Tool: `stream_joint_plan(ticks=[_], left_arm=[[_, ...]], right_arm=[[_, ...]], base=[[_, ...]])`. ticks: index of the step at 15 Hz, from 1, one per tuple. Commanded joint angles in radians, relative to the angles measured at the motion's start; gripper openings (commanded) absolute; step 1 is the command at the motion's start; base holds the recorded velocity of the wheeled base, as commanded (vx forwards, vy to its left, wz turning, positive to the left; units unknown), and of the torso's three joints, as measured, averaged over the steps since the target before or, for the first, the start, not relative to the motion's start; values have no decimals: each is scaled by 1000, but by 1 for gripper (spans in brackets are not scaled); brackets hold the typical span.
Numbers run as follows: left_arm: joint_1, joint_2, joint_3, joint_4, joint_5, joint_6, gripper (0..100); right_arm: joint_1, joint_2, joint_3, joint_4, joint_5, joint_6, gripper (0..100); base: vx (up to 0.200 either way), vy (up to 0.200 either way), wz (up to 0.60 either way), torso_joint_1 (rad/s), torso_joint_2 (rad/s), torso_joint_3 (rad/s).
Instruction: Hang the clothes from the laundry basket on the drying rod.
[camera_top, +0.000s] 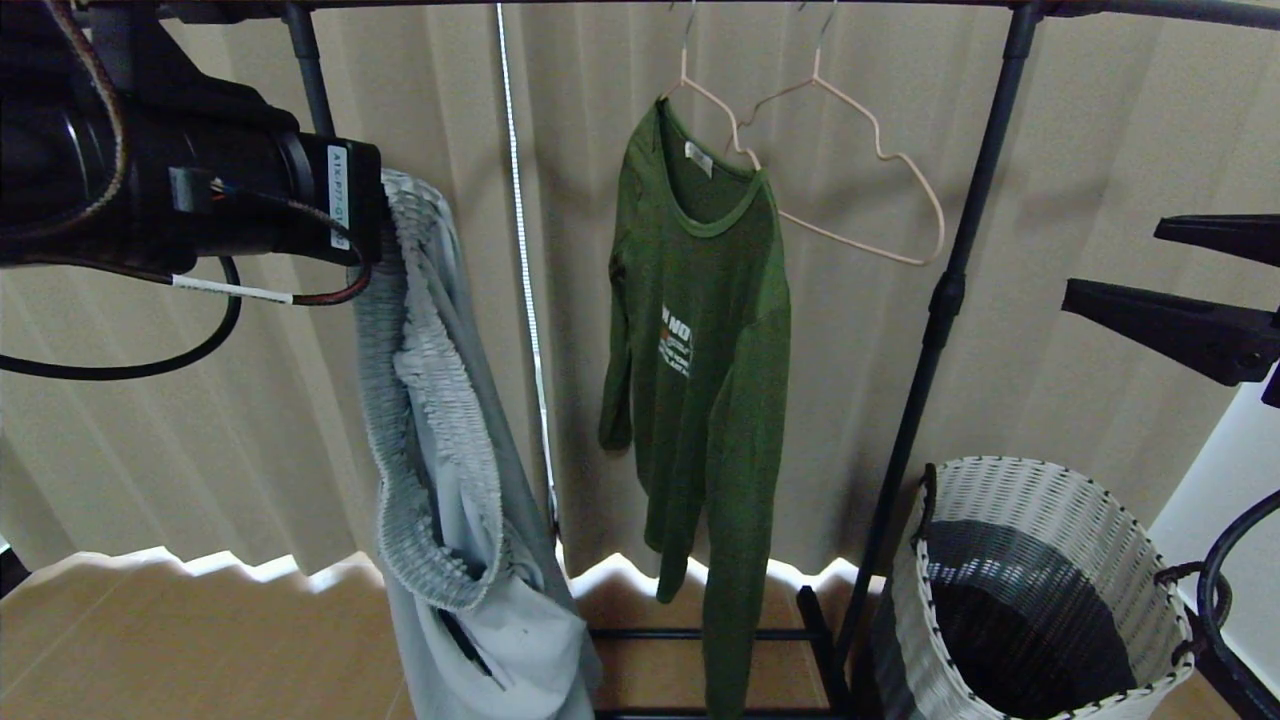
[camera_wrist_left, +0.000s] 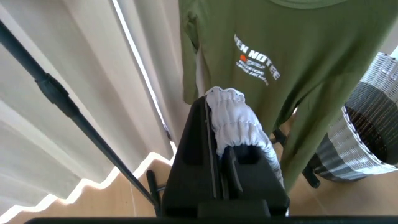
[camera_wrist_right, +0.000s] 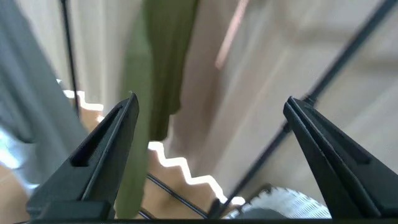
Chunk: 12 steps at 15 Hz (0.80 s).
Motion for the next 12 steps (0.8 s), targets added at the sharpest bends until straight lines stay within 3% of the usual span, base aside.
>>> stream_joint_plan(ticks=[1, 5, 10, 12], left_arm=[[0, 1, 0, 0, 0, 0, 0], [1, 1, 0, 0, 0, 0, 0], [6, -9, 30, 0, 3, 0, 0], [32, -38, 49, 0, 11, 3, 0]], right_arm=[[-20, 4, 9, -1, 0, -1, 100], [-71, 4, 31, -3, -5, -69, 100], [-74, 2, 41, -3, -12, -69, 100], [-95, 4, 52, -26, -49, -78, 100]], base=[[0, 0, 0, 0, 0, 0], [0, 0, 0, 0, 0, 0], [0, 0, 0, 0, 0, 0], [0, 0, 0, 0, 0, 0]])
